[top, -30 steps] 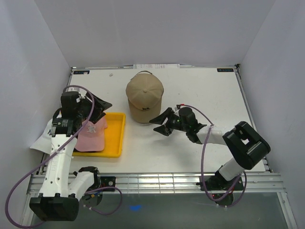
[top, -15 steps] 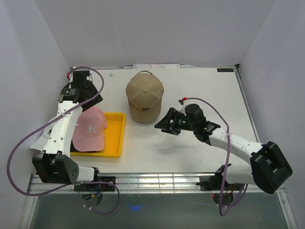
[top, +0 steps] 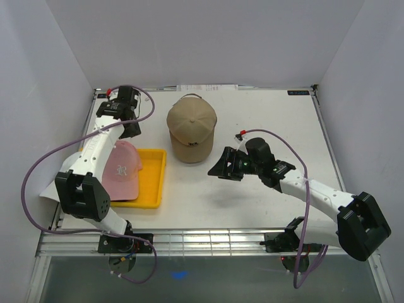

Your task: Stack the hats

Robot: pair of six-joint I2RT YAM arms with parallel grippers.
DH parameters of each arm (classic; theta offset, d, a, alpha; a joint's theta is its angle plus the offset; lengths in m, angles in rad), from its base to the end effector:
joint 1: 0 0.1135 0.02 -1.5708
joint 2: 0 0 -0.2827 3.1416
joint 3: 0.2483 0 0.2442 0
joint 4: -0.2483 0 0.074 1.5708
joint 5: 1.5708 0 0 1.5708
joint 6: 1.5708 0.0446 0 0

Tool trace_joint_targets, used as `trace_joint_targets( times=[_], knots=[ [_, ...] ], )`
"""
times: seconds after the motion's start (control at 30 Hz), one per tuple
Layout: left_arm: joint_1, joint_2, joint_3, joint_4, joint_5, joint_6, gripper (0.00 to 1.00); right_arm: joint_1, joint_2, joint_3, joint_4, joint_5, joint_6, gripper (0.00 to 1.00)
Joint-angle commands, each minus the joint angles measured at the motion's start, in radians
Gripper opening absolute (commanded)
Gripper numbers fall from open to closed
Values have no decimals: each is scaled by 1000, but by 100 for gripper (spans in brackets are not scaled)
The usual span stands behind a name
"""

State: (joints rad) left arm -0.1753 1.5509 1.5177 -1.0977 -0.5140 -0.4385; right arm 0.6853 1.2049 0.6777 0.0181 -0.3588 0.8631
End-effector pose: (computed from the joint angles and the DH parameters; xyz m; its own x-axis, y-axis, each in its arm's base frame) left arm 0.3002 -0.0309 0.3462 -0.7836 -0.2367 -0.5744 -0.4274 0.8764 0.2220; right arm 0.1873 0.1733 0.2538 -0.8760 0.2029 -0.4376 -0.2528 0.5795 0.7748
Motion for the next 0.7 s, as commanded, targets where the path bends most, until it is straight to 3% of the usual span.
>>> trace_joint_targets(
  times=[0.0, 0.67],
  knots=[
    [-6, 12, 1, -19, -26, 37, 73, 0, -28, 5, 0, -17, -29, 70],
    [-7, 101, -94, 6, -87, 81, 72, 0, -45, -38, 2, -19, -24, 70]
  ],
)
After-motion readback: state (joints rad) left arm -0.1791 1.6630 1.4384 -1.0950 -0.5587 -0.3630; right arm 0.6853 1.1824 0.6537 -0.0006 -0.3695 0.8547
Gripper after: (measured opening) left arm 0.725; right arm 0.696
